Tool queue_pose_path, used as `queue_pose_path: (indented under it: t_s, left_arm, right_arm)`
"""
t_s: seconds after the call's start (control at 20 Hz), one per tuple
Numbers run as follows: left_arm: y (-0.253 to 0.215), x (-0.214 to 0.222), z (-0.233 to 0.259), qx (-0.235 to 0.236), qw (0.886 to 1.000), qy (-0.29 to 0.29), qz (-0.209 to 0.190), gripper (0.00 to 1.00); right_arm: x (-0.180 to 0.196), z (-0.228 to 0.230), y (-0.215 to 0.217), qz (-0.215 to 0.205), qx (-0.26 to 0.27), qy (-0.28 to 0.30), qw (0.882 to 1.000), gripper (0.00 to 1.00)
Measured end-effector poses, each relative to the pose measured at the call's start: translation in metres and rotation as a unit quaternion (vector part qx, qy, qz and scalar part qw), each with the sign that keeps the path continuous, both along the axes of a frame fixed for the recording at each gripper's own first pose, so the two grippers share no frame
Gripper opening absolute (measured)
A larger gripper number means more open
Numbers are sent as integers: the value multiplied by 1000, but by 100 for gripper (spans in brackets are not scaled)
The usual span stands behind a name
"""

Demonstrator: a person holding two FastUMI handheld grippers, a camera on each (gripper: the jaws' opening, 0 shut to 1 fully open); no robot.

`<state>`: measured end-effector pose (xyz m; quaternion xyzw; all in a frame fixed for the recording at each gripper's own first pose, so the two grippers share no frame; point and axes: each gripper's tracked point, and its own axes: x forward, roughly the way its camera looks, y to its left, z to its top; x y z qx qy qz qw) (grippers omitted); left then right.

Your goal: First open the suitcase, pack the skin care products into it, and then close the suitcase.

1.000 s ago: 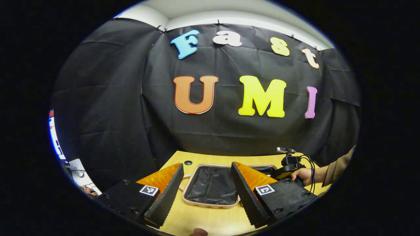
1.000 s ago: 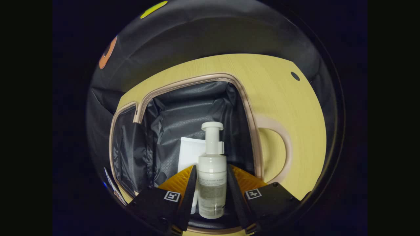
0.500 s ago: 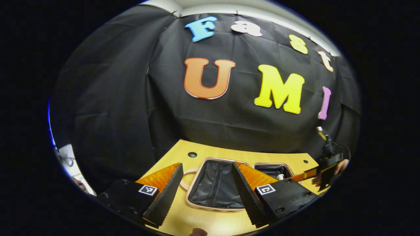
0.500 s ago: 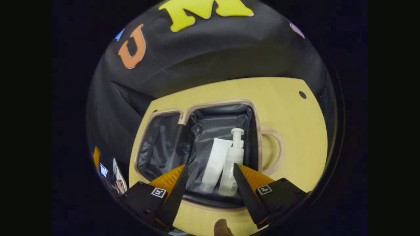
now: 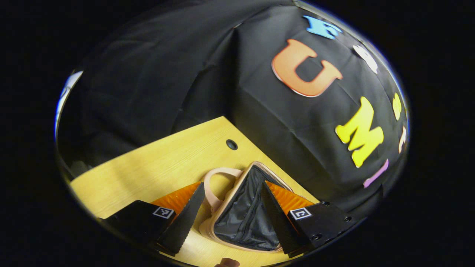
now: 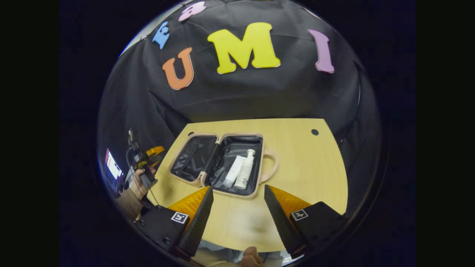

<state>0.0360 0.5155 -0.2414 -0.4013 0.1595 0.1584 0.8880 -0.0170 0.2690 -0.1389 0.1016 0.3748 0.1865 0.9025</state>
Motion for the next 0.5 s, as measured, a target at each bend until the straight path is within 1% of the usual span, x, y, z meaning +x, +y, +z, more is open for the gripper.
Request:
queue_pose_path:
  t_s: [0.05, 0.1, 0.15, 0.2, 0.25, 0.3, 0.35, 0.4, 0.45, 0.5]
  left_arm:
    - [4, 6, -9, -31, 1000, -1, 2, 98]
    - [9, 12, -20, -64, 998, 1, 9, 97]
    - [11, 17, -31, -95, 995, 6, 11, 97]
    - [12, 22, -43, -124, 992, 12, 18, 98]
    - [15, 26, -55, -150, 988, 20, 26, 97]
    - [16, 32, -63, -177, 983, 22, 33, 96]
    - [15, 37, -68, -203, 978, 19, 35, 84]
    - [16, 40, -72, -222, 974, 18, 39, 100]
    - [15, 43, -75, -235, 971, 18, 43, 75]
    - [12, 48, -78, -243, 969, 22, 43, 82]
  right_arm:
    - [-10, 11, -4, -11, 9, -5, 1000, 81]
    - [-19, 20, -6, -18, 14, -9, 1000, 81]
    - [-28, 28, -9, -21, 14, -17, 1000, 77]
    - [-34, 33, -14, -22, 7, -26, 999, 77]
    - [-41, 38, -17, -20, -3, -36, 999, 81]
    - [-47, 40, -18, -17, -7, -41, 999, 81]
    - [-54, 40, -17, -14, -11, -41, 999, 77]
    - [-59, 41, -19, -14, -12, -41, 999, 77]
    - [-62, 41, -22, -18, -13, -42, 999, 77]
    - [-64, 43, -25, -24, -10, -43, 999, 77]
